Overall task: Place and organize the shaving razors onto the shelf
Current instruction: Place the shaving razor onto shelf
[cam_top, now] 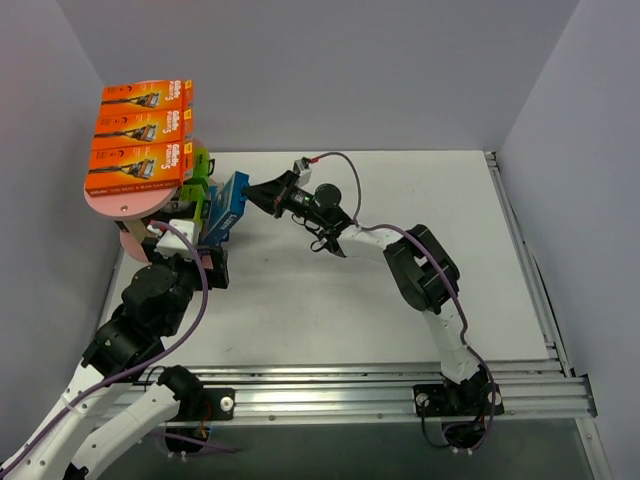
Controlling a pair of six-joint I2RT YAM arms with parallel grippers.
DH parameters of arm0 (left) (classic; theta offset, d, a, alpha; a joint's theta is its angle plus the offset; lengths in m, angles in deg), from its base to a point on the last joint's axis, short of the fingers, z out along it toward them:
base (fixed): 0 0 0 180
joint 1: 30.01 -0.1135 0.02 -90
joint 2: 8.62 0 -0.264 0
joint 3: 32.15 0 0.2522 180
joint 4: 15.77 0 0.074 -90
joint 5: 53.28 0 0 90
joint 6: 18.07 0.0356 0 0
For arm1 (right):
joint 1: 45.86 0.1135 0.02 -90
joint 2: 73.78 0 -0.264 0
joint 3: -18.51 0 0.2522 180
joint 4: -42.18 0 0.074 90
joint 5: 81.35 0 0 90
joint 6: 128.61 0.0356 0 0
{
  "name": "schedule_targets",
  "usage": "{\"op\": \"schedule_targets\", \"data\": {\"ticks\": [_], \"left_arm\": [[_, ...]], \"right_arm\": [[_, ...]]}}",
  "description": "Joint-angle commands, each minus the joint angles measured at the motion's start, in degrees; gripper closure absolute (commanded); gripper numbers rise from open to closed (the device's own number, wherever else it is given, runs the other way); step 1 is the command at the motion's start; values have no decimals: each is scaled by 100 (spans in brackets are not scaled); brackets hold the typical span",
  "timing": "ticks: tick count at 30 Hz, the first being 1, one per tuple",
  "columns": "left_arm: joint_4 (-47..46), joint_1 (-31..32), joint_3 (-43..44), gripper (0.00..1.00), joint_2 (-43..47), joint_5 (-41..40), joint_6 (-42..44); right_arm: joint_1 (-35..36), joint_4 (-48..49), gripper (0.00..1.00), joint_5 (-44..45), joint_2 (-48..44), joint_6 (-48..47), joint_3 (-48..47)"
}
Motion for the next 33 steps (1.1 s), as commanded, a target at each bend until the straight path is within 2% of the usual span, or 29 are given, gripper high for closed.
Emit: {"op": "schedule_targets", "data": {"ticks": [1,33], "left_arm": [[-235,8,64,5,32,-56,-44],[-235,16,64,5,41,-12,-44]], "right_arm": [[75,4352,100,-50,-11,16,-318],[171,4352,100,64,551,16,-644]]}}
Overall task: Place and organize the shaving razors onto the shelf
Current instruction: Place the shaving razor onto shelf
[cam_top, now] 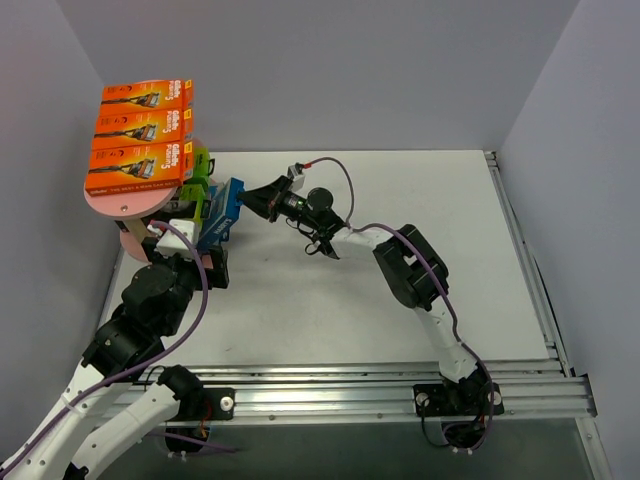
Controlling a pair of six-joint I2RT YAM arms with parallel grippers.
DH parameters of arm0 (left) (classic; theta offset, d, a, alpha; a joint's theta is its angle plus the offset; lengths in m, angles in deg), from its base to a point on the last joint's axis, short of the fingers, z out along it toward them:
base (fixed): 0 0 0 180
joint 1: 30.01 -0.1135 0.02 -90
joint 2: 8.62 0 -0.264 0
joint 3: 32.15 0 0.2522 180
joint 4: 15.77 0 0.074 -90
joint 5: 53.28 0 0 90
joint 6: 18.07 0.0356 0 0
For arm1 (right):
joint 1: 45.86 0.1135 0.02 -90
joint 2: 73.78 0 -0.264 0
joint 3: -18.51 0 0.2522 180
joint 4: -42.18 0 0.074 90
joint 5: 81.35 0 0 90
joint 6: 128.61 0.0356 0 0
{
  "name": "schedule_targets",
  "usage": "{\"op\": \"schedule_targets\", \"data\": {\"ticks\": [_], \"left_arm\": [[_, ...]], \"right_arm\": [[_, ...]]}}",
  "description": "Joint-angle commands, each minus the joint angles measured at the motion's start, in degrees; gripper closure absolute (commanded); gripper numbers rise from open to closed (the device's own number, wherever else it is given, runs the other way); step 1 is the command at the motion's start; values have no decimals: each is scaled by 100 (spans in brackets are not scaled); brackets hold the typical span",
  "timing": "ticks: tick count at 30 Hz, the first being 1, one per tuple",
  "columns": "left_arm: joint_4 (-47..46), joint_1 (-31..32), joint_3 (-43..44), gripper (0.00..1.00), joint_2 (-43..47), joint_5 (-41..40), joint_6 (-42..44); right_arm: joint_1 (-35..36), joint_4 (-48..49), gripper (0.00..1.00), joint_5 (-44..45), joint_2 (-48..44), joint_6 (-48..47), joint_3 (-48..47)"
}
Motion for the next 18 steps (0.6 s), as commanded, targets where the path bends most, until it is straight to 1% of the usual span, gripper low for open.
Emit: {"op": "schedule_targets", "data": {"ticks": [1,8,13,18], "left_arm": [[-235,8,64,5,41,-14,-44],[-235,8,64,5,67,-23,-44],[-235,8,56,5,50,-58,-44],[-226,8,56,5,50,-49,-44]], "right_arm": [[56,4337,100,31,5,13,-290],[-6,4337,100,84,93,57,-62],[-67,4337,100,189,154,31,456],[-85,4337,100,198,286,40,554]]}}
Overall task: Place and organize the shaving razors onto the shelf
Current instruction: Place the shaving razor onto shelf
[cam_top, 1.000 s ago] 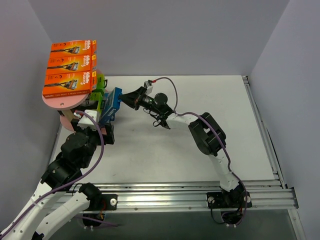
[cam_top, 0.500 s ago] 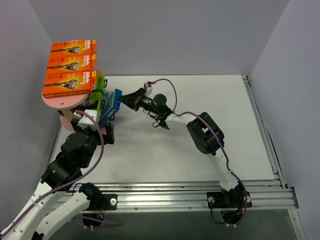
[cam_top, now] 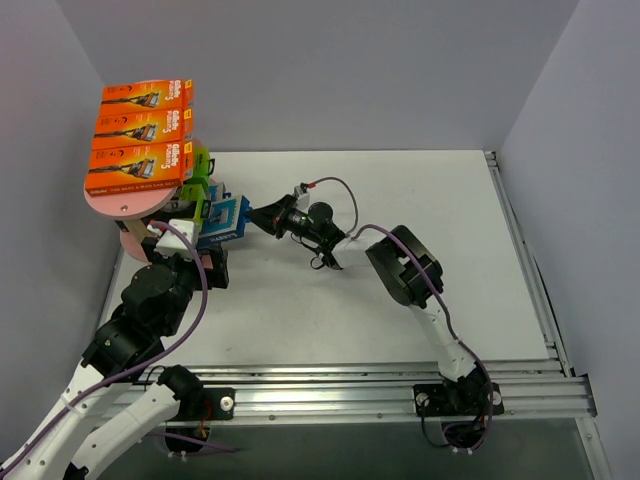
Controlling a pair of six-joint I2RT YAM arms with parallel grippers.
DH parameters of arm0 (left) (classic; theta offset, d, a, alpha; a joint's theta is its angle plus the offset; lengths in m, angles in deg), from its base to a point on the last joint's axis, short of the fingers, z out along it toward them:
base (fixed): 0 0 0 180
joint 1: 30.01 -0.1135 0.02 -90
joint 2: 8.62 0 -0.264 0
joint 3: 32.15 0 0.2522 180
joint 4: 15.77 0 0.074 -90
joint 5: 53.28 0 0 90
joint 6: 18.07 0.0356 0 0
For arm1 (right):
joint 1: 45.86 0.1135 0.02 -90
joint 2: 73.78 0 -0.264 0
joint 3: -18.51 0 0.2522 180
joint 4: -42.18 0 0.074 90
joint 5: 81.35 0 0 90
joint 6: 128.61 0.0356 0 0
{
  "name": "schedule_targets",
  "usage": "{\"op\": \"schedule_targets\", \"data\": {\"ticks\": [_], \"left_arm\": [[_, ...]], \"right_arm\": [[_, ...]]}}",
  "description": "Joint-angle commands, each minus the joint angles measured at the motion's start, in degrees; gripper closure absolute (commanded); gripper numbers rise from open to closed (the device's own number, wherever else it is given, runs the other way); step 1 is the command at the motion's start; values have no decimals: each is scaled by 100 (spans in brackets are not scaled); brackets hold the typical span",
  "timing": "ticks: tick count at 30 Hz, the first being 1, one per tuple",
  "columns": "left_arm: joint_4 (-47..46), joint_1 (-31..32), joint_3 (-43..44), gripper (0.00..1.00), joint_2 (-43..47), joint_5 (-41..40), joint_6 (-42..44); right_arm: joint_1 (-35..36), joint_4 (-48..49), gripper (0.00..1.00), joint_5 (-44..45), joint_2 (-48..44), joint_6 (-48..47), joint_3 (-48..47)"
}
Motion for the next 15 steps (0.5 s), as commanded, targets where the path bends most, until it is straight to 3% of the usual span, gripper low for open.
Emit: {"op": "schedule_targets", "data": {"ticks": [1,15], "left_arm": [[-226,16,56,5,39,-47,-44],[-209,8,56,5,83,-126,-44]], "right_arm": [[-35,4223,100,65,44,0,3],[-17,3161,100,12,53,-342,117]]}}
